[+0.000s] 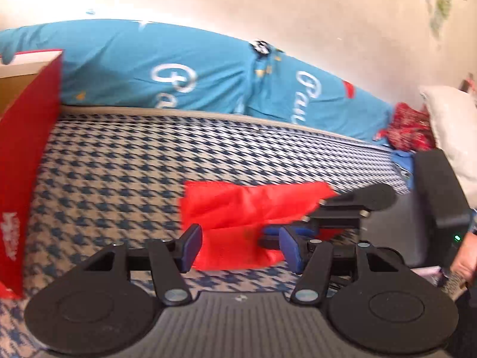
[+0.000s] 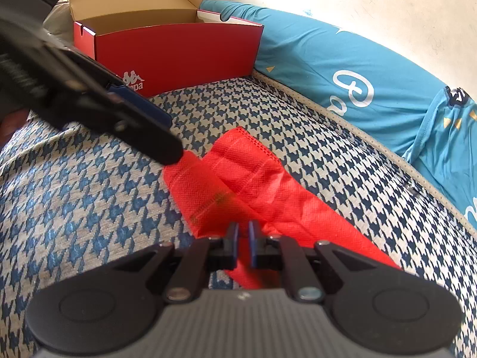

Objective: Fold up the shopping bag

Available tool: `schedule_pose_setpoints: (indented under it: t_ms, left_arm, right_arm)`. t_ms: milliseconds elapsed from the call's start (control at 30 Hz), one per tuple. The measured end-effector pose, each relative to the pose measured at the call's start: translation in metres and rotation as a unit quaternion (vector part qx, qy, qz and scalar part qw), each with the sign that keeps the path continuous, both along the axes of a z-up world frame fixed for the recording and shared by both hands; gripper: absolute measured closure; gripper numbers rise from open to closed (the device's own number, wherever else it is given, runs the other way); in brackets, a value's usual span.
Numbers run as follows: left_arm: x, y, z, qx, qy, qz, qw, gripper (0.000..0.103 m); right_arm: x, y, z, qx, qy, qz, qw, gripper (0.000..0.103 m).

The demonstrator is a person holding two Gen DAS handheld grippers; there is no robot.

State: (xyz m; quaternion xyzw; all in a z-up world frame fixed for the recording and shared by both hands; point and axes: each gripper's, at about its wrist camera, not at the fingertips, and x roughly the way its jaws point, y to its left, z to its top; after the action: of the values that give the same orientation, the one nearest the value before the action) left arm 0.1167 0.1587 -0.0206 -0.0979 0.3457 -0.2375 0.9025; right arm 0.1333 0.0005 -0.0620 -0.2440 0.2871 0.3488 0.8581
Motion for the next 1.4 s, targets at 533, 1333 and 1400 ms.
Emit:
schedule_pose_setpoints:
  t_ms: [533,1333,1400]
  left_arm:
    - [0.011,-0.016,-0.013,-0.006,0.008,-0.008,0.9999,0.046]
    - [0.022,-0.026,-0.03,0.001,0.022,0.025,0.9994,0.045]
    - [0.023,-0.027,-0.03,0.004,0.024,0.028,0.9993,0.045]
  right_arm:
    - [0.007,-0.003,0.005,0.0,0.0,0.002,1.0,0.096]
    - [0.005,-0.002,0.006,-0.01,-0.016,0.014,1.0,0.096]
    - [0.004,-0.003,0.007,-0.012,-0.019,0.016,1.0,0.096]
